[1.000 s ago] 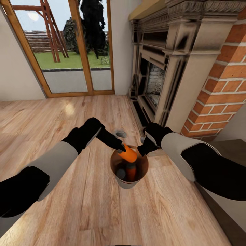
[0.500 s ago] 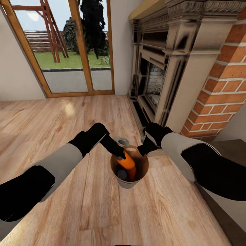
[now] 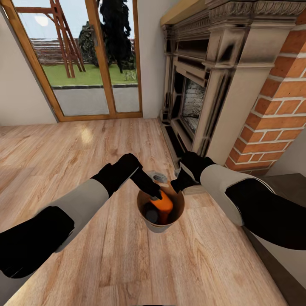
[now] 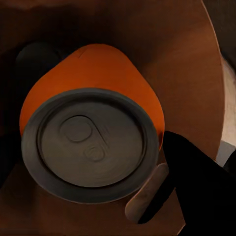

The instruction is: Put the three can of soda from the living room inside the tash can in the kitchen.

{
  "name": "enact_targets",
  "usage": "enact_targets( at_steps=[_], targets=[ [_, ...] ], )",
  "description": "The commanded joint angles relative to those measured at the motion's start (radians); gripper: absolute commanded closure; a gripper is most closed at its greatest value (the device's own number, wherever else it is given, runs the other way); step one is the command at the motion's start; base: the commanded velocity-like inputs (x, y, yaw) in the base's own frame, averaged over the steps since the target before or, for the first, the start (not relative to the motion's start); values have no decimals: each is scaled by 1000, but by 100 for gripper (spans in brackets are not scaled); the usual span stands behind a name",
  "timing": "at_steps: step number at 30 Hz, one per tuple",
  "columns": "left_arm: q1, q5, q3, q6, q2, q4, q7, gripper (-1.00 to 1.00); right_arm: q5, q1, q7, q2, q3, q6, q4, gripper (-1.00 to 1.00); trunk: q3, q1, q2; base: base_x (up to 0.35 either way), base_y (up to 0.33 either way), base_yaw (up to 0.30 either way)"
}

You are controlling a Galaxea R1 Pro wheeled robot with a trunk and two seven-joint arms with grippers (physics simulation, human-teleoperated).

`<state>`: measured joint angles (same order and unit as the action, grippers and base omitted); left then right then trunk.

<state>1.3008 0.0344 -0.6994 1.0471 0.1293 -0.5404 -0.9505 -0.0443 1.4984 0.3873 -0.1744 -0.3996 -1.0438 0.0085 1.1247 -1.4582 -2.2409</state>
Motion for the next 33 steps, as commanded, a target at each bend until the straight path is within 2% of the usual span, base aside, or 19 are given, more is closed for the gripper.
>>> enact_targets(
  at_steps=[1,12,18,21,23,33],
  targets=[
    [0,-1,0,0,1,0,6,100,23,0,7,0,16,-3,0,100,0,0,0,0,0,0],
    [-1,-1,0,0,10,2,61,100,23,0,7,0,16,-3,-8,100,0,0,0,0,0,0],
    [-4,2,0,0,14,1,68,100,24,0,7,0,16,-3,-14,100,0,0,0,0,0,0],
    [-7,2,0,0,15,2,70,100,64,1,5,0,15,-3,-23,100,0,0,0,0,0,0],
    [-9,1,0,0,15,2,76,100,74,2,5,0,15,-3,-24,100,0,0,0,0,0,0],
    [-12,1,-1,0,15,1,89,100,85,1,4,0,15,-3,-26,100,0,0,0,0,0,0]
  ],
)
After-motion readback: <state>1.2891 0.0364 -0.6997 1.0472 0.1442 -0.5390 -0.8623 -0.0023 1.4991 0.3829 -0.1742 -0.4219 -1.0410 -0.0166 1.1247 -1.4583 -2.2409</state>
